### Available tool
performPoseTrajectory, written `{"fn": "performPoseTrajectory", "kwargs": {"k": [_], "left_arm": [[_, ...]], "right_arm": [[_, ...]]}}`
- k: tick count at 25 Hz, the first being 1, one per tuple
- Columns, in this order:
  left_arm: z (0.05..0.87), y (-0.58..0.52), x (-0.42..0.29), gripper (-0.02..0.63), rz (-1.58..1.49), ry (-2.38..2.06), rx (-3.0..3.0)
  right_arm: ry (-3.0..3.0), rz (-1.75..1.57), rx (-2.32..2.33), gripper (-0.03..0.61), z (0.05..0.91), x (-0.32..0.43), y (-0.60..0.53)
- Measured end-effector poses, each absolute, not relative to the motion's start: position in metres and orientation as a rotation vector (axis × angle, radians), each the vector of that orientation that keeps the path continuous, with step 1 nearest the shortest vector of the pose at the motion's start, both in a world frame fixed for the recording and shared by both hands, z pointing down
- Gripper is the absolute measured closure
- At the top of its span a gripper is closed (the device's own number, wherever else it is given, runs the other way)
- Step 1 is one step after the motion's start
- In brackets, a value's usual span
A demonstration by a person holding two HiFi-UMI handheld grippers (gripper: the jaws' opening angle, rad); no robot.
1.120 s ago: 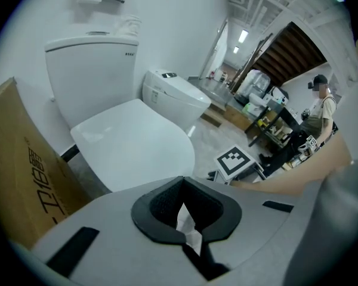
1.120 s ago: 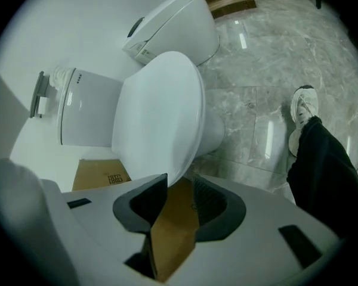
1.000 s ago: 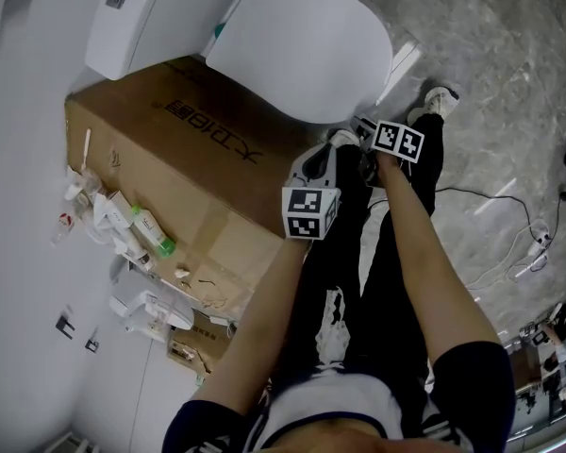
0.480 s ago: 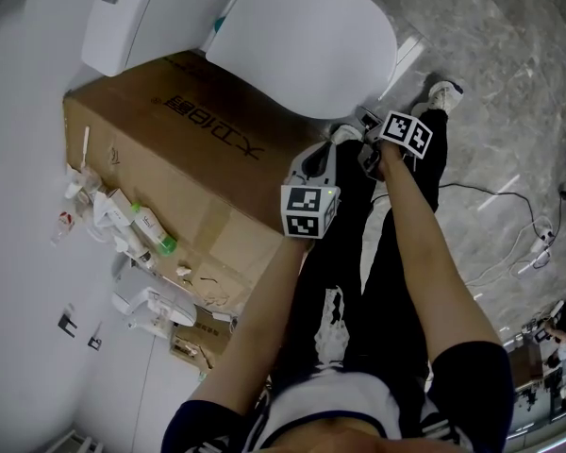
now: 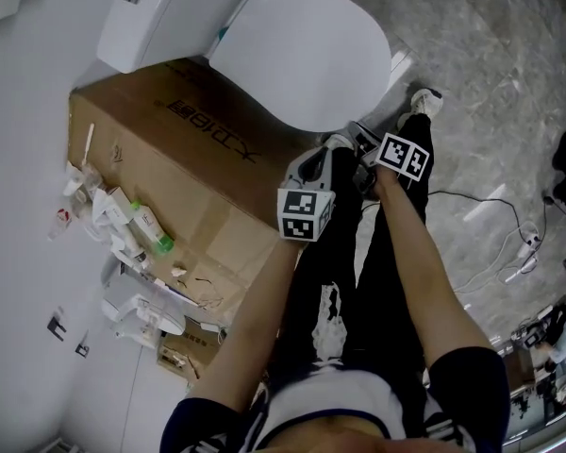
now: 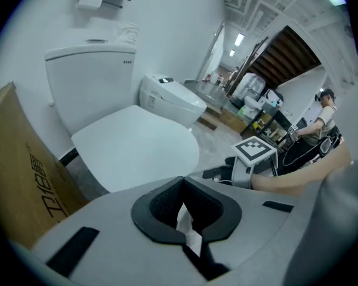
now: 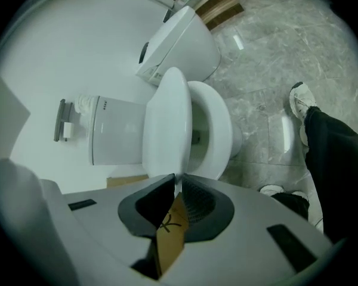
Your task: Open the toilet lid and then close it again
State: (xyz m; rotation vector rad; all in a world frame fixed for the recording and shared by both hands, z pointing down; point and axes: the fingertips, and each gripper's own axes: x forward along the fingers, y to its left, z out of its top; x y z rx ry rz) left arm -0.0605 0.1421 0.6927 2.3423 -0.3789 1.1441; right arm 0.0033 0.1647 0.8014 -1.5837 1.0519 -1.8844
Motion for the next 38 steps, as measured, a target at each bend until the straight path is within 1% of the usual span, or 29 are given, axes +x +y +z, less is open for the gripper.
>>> {"fn": "performPoseTrajectory", "kwargs": {"k": [10, 20, 30, 38], "left_arm": [[0.657, 0.136, -0.072, 0.609, 1.057, -0.417, 2.321], [0.642, 0.098, -0.065, 0.609, 1.017, -0.500, 2.392], [0.617, 0.059, -0.066, 0.607, 0.972, -0.637, 2.372], [0.580, 0.041, -0.063, 0.609, 0.858, -0.704, 2.379]], "right_arm": [[1.278, -1.785, -1.561, 0.541, 0.714, 0.000, 0.137], [1.576, -1.696, -1.534, 0.541, 0.651, -0.002, 0.097], [1.732, -1.696, -1.504, 0.541, 0.603, -0.006, 0.057], [1.840, -1.689, -1.520, 0.541, 0.570, -0.008, 0.020]]}}
